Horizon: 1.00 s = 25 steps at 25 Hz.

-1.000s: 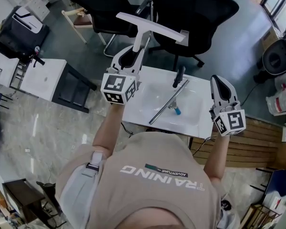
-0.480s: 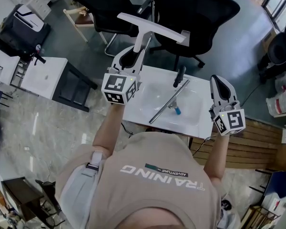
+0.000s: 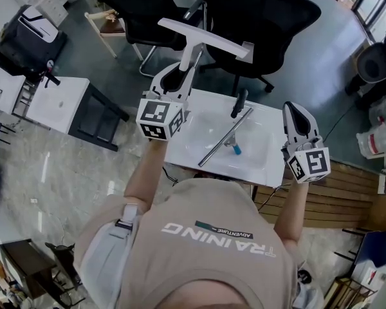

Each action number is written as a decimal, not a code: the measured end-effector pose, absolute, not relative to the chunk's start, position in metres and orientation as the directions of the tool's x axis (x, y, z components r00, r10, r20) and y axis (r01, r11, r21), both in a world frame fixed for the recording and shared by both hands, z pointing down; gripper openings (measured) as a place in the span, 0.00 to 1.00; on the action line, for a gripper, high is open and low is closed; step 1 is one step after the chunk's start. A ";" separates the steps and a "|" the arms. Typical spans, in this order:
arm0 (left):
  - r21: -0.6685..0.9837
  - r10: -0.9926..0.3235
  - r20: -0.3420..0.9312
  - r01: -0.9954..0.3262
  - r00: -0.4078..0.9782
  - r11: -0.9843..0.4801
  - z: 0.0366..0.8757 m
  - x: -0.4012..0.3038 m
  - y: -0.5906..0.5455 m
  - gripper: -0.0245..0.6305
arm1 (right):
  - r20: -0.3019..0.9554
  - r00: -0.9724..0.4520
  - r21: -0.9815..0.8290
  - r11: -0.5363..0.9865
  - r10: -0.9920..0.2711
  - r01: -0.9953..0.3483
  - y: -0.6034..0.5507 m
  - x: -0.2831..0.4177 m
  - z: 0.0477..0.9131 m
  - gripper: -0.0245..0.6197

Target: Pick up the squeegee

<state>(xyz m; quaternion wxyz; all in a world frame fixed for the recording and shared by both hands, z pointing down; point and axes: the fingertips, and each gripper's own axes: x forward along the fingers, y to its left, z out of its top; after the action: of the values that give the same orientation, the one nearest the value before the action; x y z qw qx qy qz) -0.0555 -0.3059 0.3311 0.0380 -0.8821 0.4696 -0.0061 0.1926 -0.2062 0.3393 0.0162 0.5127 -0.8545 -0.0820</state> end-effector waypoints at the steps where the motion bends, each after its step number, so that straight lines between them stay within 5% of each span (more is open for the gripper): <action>1: -0.073 -0.829 -0.026 -0.828 0.559 -0.556 0.331 -0.055 -0.305 0.19 | -0.057 -0.469 0.150 0.457 -0.881 -0.877 -0.206 0.194 0.340 0.09; 25: -0.071 -0.839 -0.028 -0.838 0.544 -0.541 0.332 -0.056 -0.308 0.19 | -0.058 -0.467 0.141 0.456 -0.882 -0.879 -0.216 0.199 0.342 0.09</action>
<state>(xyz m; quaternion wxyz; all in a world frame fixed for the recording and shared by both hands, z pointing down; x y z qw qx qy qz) -0.0563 -0.3078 0.3317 0.0377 -0.8778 0.4776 -0.0048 0.1988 -0.2163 0.3417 0.0114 0.5160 -0.8532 -0.0755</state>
